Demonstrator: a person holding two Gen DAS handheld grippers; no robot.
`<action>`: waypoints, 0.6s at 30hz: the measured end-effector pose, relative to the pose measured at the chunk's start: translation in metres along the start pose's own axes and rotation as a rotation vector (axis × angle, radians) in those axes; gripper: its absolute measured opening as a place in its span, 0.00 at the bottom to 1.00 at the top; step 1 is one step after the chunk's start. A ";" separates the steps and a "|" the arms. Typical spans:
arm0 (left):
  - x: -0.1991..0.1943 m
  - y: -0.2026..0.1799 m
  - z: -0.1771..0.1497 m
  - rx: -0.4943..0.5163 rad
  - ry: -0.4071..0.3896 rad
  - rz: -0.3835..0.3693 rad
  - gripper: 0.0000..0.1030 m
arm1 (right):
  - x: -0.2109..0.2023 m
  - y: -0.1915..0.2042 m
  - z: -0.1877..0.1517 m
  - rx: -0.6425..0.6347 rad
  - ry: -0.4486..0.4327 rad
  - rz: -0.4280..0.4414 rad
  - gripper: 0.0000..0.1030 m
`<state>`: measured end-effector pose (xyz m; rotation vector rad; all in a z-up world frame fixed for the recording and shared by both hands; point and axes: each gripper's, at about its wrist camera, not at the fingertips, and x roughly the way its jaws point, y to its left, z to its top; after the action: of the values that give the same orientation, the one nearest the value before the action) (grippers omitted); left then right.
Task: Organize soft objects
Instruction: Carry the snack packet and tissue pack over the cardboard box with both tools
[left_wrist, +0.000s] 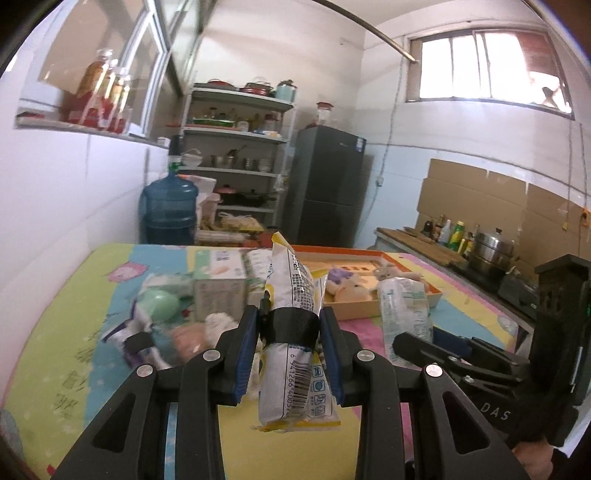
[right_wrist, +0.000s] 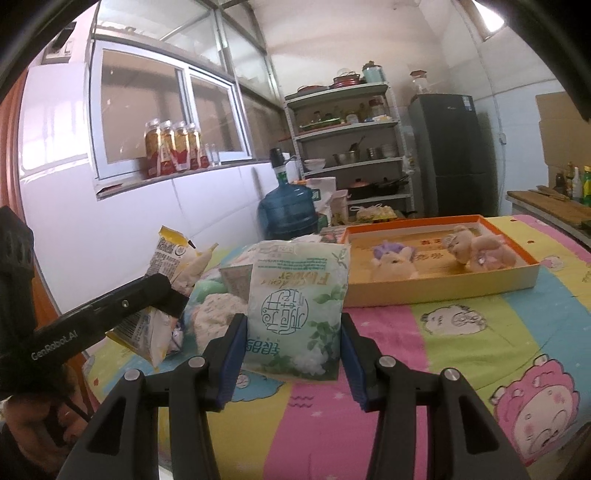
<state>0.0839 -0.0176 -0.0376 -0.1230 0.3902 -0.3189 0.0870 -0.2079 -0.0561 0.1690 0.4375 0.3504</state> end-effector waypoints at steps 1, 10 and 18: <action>0.002 -0.004 0.002 0.004 -0.001 -0.006 0.33 | -0.002 -0.004 0.002 0.003 -0.004 -0.008 0.47; 0.036 -0.033 0.021 0.029 0.019 -0.073 0.33 | -0.014 -0.043 0.017 0.013 -0.037 -0.094 0.47; 0.076 -0.060 0.035 0.060 0.064 -0.133 0.33 | -0.015 -0.085 0.037 0.031 -0.037 -0.149 0.47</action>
<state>0.1471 -0.0975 -0.0211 -0.0799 0.4363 -0.4665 0.1157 -0.2952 -0.0373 0.1722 0.4160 0.1943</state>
